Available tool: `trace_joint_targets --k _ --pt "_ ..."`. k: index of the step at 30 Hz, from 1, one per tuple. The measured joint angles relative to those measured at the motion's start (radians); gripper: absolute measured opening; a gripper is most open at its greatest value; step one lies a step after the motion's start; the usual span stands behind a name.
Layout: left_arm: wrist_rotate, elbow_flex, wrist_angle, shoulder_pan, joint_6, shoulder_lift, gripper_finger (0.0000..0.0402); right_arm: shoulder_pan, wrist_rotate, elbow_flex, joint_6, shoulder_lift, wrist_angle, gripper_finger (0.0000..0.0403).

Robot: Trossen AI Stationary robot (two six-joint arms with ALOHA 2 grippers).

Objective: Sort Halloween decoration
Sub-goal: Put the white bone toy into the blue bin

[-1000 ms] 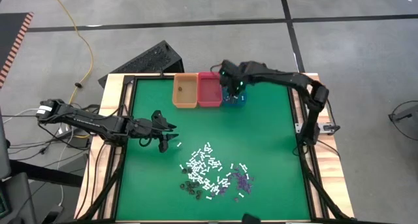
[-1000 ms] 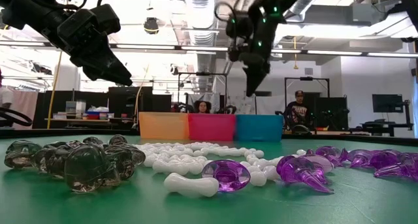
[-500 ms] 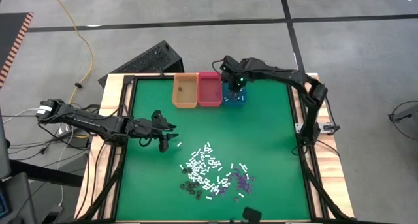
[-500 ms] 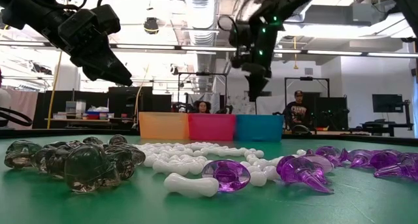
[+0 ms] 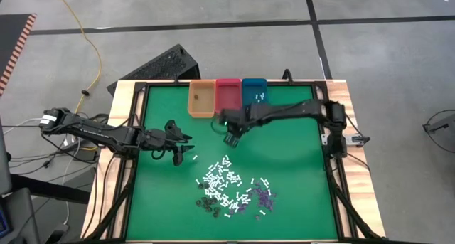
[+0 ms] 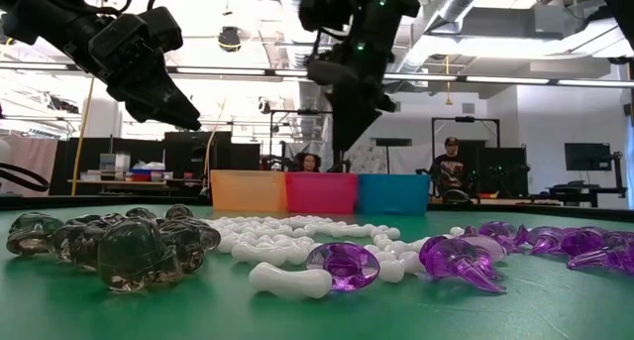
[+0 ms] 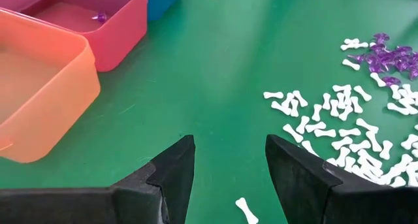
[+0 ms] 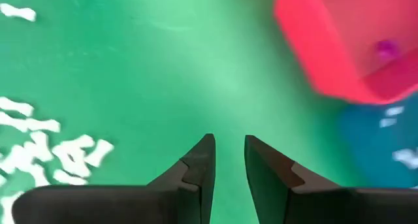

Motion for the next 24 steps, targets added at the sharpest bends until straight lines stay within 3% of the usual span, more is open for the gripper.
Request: trace_joint_targets --k 9,16,24 --pt "0.006 0.0 -0.001 0.0 -0.009 0.0 0.0179 0.11 0.031 0.0 0.228 0.112 0.023 0.0113" --pt "0.006 0.0 -0.001 0.0 -0.01 0.0 0.0179 0.142 -0.041 -0.001 0.273 0.141 0.044 0.0113" --pt "0.006 0.0 -0.001 0.0 -0.01 0.0 0.0179 0.154 -0.05 0.001 0.286 0.125 0.092 0.0113"
